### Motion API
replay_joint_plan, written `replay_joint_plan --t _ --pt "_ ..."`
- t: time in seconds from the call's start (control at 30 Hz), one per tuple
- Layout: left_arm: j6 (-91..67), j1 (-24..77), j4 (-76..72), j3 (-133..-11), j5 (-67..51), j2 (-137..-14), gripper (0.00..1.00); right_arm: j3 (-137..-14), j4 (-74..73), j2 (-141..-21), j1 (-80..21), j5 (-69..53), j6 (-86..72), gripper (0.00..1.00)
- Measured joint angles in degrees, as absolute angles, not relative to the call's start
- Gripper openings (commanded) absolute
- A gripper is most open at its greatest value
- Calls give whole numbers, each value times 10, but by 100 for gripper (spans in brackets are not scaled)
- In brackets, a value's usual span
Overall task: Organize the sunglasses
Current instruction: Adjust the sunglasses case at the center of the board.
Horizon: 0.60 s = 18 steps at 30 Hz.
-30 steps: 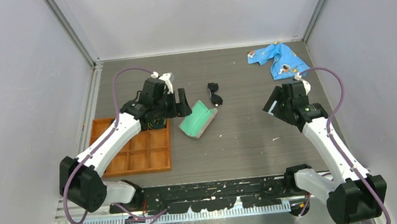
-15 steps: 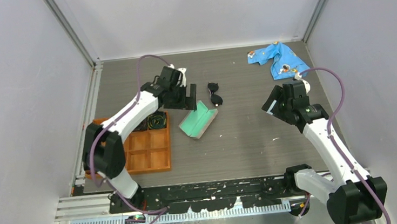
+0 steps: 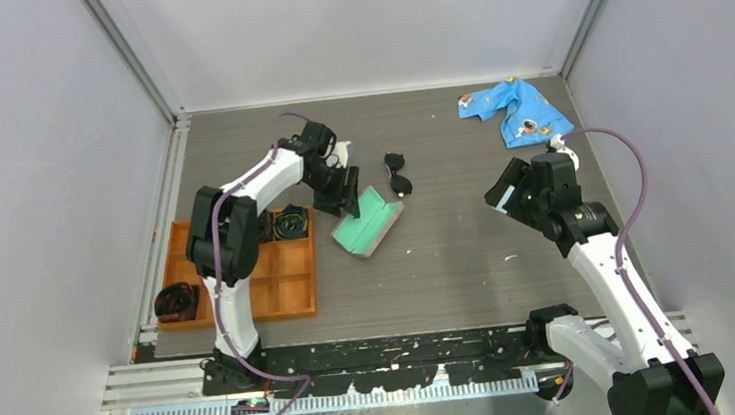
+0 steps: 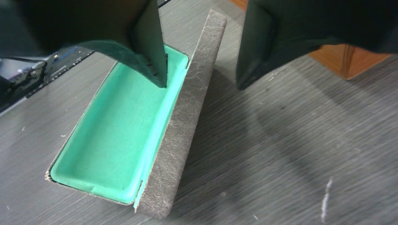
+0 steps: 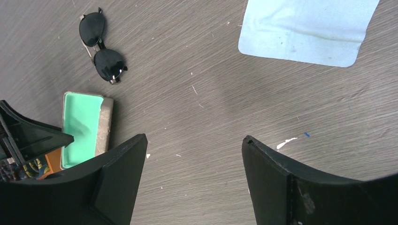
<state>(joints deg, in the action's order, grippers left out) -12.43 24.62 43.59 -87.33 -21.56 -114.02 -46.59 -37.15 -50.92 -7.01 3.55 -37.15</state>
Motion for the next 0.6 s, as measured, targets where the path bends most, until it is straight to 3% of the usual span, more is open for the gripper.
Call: replay_joint_plan --t 0.17,0.37,0.6 --pt "-117 246 447 -879 -253 -1155 30 -465 -371 -510 -70 30 -371 80" --pt "-113 247 452 -884 -271 -1165 24 -465 -371 -515 -70 27 -371 79" --pt "-98 247 475 -916 -269 -1179 3 -465 -369 -524 -70 22 -369 79"
